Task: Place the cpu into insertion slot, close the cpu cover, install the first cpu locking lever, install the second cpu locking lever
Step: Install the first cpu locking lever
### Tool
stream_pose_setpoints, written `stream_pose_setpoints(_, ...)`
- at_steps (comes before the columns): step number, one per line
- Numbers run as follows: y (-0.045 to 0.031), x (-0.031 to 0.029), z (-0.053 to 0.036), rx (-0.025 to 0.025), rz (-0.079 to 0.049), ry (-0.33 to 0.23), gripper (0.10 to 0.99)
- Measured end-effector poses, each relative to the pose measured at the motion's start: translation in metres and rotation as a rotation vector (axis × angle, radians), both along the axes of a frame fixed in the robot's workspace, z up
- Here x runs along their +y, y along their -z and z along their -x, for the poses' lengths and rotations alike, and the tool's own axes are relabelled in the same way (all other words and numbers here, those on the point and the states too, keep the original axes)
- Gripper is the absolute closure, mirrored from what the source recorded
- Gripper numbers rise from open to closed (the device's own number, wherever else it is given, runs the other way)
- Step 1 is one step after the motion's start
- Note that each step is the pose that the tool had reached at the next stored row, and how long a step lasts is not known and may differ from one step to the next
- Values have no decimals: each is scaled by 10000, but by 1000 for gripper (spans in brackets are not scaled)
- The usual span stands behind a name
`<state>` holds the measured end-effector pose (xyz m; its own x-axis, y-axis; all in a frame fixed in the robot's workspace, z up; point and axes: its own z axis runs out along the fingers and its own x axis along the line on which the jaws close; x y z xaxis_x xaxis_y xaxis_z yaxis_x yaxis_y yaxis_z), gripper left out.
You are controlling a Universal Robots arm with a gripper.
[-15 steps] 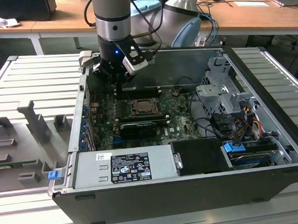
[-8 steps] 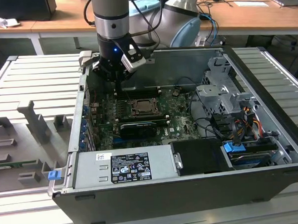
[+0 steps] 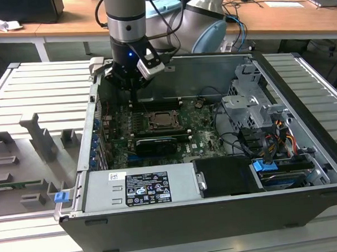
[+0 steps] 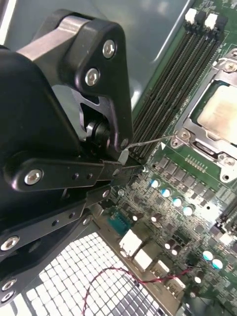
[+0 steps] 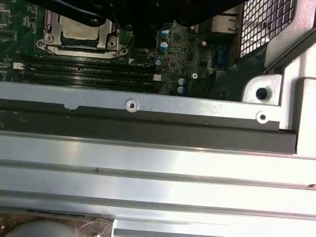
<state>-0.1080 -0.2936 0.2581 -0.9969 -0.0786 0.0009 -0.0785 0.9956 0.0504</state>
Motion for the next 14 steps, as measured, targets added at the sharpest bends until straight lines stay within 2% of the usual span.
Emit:
stream_pose_setpoints(4,2,5,-14,0,28,1,980)
stream_pose_setpoints(9,3,8,-129,-1,28,8,980)
stream_pose_setpoints(14,4,8,-204,0,29,8,980)
